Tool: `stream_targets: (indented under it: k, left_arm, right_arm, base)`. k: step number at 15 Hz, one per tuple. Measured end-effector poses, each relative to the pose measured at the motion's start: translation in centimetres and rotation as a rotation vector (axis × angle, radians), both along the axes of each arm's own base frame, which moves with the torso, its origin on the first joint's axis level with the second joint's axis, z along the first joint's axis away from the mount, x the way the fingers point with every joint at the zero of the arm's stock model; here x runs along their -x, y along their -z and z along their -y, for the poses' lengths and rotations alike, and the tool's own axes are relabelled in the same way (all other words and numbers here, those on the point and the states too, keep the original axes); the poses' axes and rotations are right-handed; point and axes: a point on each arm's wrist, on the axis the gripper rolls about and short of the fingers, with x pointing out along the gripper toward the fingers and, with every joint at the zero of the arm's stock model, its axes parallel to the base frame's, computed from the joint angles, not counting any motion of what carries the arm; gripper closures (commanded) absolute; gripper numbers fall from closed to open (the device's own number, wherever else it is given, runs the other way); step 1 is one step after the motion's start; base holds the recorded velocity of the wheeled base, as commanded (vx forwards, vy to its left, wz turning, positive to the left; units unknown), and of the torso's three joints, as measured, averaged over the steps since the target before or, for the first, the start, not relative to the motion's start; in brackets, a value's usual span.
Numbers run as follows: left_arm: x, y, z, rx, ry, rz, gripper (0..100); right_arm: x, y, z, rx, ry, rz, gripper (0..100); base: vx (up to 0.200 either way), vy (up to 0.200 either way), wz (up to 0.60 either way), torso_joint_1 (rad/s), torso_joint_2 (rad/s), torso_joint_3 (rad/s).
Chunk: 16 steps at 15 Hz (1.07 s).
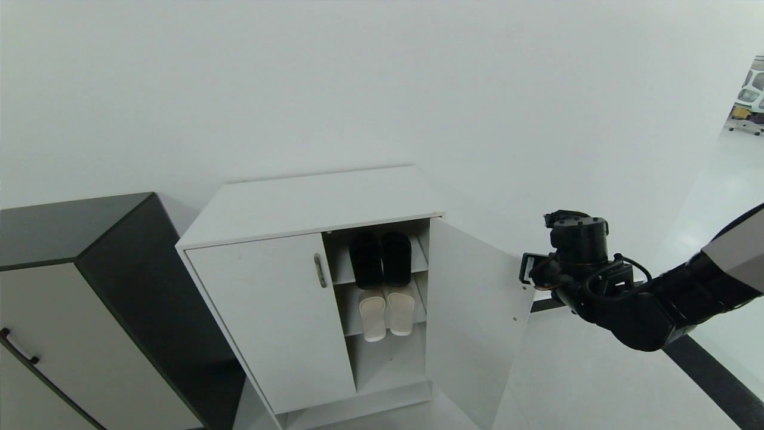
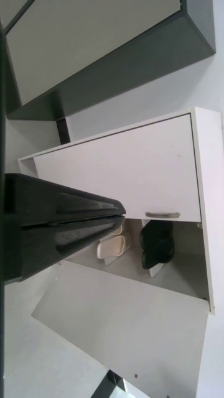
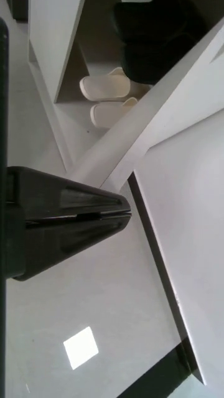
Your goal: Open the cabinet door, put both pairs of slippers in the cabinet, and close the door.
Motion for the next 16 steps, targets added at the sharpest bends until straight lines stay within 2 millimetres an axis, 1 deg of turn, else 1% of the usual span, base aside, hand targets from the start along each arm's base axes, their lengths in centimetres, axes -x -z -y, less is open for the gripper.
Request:
stream_targets:
  k: [3, 6, 8, 10, 11, 16]
  left_arm:
    - [0.0, 0.0, 0.0, 0.0, 0.0, 0.0, 100]
    - [0.0, 0.0, 0.0, 0.0, 0.0, 0.0, 100]
    - [0.0, 0.0, 0.0, 0.0, 0.0, 0.0, 100]
    - [0.0, 0.0, 0.0, 0.0, 0.0, 0.0, 100]
    - [0.0, 0.0, 0.0, 0.0, 0.0, 0.0, 100]
    - [0.0, 0.0, 0.0, 0.0, 0.0, 0.0, 100]
  right_arm:
    - [1.5, 0.0, -1.4, 0.007, -0.05, -0.011, 100]
    - [4.9, -0.3, -4.5, 0.016, -0.171, -0.023, 100]
    - [7.3, -0.8, -6.1, 0.014, -0.247, -0.02, 100]
    - [8.6, -1.4, -6.6, 0.006, -0.286, -0.009, 100]
    - [9.0, -1.5, -6.5, 0.004, -0.293, -0.009, 100]
    - [9.5, -1.4, -6.1, 0.031, -0.315, 0.002, 100]
  base:
    - [0.0, 0.0, 0.0, 0.0, 0.0, 0.0]
    - [0.0, 0.0, 0.0, 0.0, 0.0, 0.0]
    - [0.0, 0.0, 0.0, 0.0, 0.0, 0.0]
    - [0.0, 0.0, 0.0, 0.0, 0.0, 0.0]
    - [0.0, 0.0, 0.0, 0.0, 0.0, 0.0]
    - [0.0, 0.0, 0.0, 0.0, 0.0, 0.0]
